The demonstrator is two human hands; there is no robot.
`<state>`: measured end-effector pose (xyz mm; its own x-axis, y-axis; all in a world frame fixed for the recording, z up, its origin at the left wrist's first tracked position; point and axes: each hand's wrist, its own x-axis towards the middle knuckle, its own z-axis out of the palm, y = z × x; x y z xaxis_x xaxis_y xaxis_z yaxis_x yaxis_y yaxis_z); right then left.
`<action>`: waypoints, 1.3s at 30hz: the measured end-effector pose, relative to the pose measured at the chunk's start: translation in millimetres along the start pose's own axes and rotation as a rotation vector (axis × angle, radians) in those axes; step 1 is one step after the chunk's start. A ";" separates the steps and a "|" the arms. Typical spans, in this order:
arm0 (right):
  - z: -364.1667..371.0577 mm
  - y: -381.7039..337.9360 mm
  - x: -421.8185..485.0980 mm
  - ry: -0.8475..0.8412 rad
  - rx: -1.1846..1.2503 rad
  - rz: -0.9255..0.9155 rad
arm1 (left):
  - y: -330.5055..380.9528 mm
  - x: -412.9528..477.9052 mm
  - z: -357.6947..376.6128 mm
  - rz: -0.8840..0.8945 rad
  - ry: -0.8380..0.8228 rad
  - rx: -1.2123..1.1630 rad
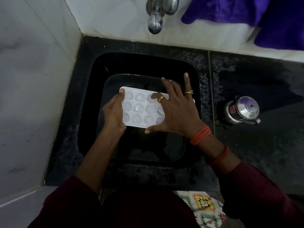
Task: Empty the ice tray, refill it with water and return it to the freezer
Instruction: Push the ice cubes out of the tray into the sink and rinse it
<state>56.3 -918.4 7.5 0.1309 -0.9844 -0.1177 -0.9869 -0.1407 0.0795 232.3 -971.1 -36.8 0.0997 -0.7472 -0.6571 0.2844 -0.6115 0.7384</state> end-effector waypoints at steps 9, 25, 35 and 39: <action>-2.2 -1.4 1.6 -0.030 -0.027 -0.038 | -3.5 -1.8 -0.8 -0.017 0.003 0.002; -5.1 -2.1 1.3 0.031 0.002 -0.073 | 1.8 -3.0 0.0 -0.002 0.009 -0.019; -1.3 0.4 0.8 -0.006 -0.014 -0.052 | -0.8 -4.3 1.6 0.008 -0.003 -0.020; 0.7 1.2 0.0 0.005 0.004 -0.081 | -2.7 -4.5 0.8 0.009 -0.015 -0.017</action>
<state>55.1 -918.5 7.0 0.2106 -0.9703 -0.1189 -0.9734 -0.2193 0.0661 230.3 -966.3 -35.7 0.0878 -0.7566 -0.6480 0.2995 -0.6003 0.7416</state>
